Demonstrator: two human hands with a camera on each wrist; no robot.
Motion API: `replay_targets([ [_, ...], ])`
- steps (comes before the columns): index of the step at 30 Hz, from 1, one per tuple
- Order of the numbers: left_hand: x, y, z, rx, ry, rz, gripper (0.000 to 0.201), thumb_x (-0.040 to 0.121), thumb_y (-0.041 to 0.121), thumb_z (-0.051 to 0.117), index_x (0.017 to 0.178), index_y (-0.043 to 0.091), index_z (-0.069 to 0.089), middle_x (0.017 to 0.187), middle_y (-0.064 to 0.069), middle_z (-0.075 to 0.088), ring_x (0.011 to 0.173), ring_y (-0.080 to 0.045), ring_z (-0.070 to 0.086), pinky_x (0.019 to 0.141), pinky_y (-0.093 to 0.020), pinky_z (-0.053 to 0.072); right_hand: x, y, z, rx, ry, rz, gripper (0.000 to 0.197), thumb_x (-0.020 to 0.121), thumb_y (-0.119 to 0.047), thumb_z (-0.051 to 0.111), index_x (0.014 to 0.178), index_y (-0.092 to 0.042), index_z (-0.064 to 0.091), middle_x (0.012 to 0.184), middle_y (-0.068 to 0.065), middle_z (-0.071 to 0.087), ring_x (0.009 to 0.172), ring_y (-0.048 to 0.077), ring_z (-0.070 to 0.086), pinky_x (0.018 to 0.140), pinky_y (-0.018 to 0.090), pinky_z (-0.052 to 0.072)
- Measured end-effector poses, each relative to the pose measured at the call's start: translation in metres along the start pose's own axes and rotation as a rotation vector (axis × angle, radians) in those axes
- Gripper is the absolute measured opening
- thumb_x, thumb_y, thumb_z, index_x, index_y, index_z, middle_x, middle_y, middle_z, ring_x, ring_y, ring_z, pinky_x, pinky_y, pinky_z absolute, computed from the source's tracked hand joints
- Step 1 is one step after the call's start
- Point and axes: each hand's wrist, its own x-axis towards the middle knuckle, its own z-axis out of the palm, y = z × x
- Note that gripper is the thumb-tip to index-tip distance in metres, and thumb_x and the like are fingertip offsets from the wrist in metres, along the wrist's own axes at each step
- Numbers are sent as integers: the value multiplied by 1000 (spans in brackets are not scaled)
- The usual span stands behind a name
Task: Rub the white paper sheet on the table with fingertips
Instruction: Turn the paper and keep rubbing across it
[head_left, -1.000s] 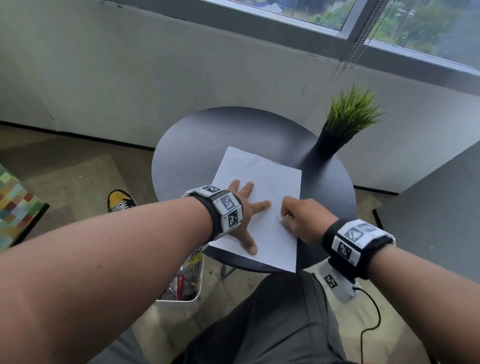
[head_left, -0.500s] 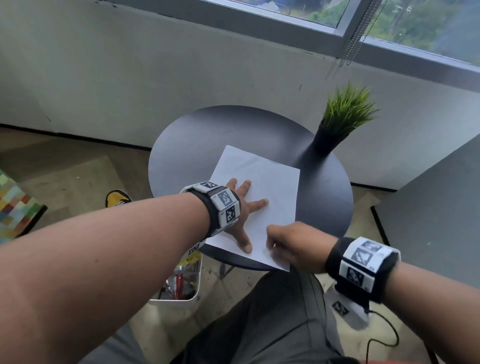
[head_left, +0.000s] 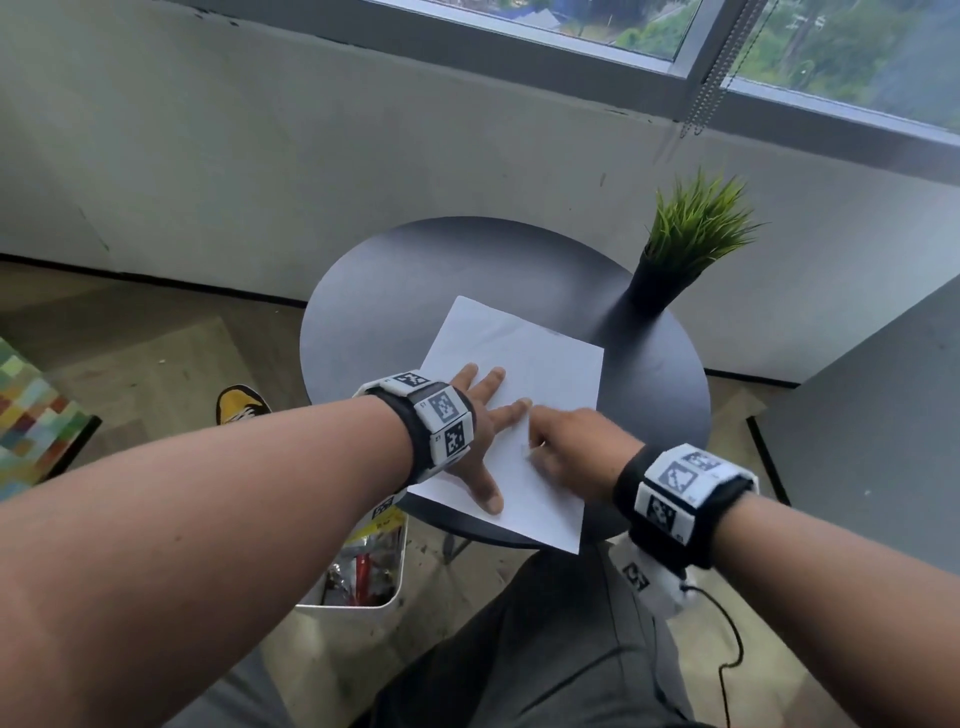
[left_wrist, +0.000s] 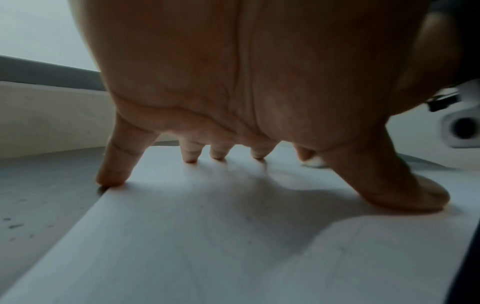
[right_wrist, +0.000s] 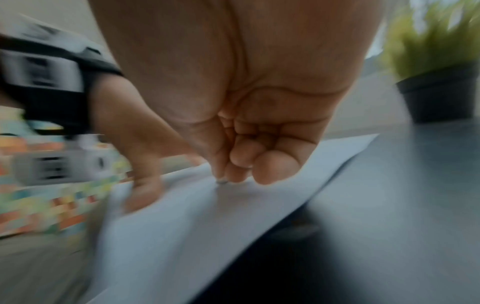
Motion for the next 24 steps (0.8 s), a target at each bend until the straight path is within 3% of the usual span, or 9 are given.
replay_targets([
  [3,-1,-3,3,32,13,9,134,63,79,71,154,39,-19,162,-2,-29,150,-33,-21,112,-69,10,-11,-26,8,54,-117,-199,11,93,-27,51,99,-19,56,96,5,66,83,23,53,72,33,45],
  [5,0,-4,6,18,17,14,135,62,80,70,153,39,-20,161,0,-31,150,-31,-22,111,-72,8,2,-9,-4,59,-82,-81,9,90,-29,54,96,-24,57,95,-1,65,89,21,58,78,34,50],
  [8,-1,-4,5,9,8,13,134,65,78,71,153,38,-21,161,0,-31,149,-32,-23,113,-70,7,18,19,-14,36,36,100,8,89,-33,54,88,-25,51,89,-1,61,89,27,61,76,35,52],
  [10,-3,-3,4,6,11,24,134,65,77,72,154,38,-20,161,-1,-31,149,-32,-24,113,-69,8,13,2,-8,4,2,11,4,91,-29,49,95,-27,51,93,2,60,92,29,60,75,34,50],
  [13,-4,-7,7,22,11,47,134,63,79,71,154,38,-19,161,-1,-32,149,-31,-24,112,-70,8,-4,-28,2,55,-149,-241,13,92,-23,50,104,-20,56,95,4,63,89,26,58,76,34,47],
  [16,-1,-11,14,-3,30,41,135,59,83,69,152,44,-20,160,4,-33,149,-27,-24,109,-75,9,15,1,-11,106,-70,-67,11,89,-28,57,99,-25,59,90,-7,59,88,17,58,76,28,46],
  [18,-2,-10,16,-4,31,32,133,60,84,68,152,43,-19,161,5,-31,150,-26,-23,109,-76,9,27,26,-16,135,19,75,11,88,-36,62,91,-26,59,88,-8,61,87,17,58,72,26,42],
  [21,-5,-7,10,-6,65,32,121,64,85,63,155,44,-5,165,5,-15,152,-29,-6,110,-72,16,31,34,-11,160,39,103,13,89,-38,60,89,-26,56,84,-7,60,80,18,56,68,26,39],
  [24,-8,-11,0,-19,155,45,94,72,87,51,151,42,27,159,1,22,140,-29,26,106,-58,32,24,33,-8,201,7,90,12,91,-38,58,91,-27,54,76,-10,57,74,17,56,65,27,41],
])
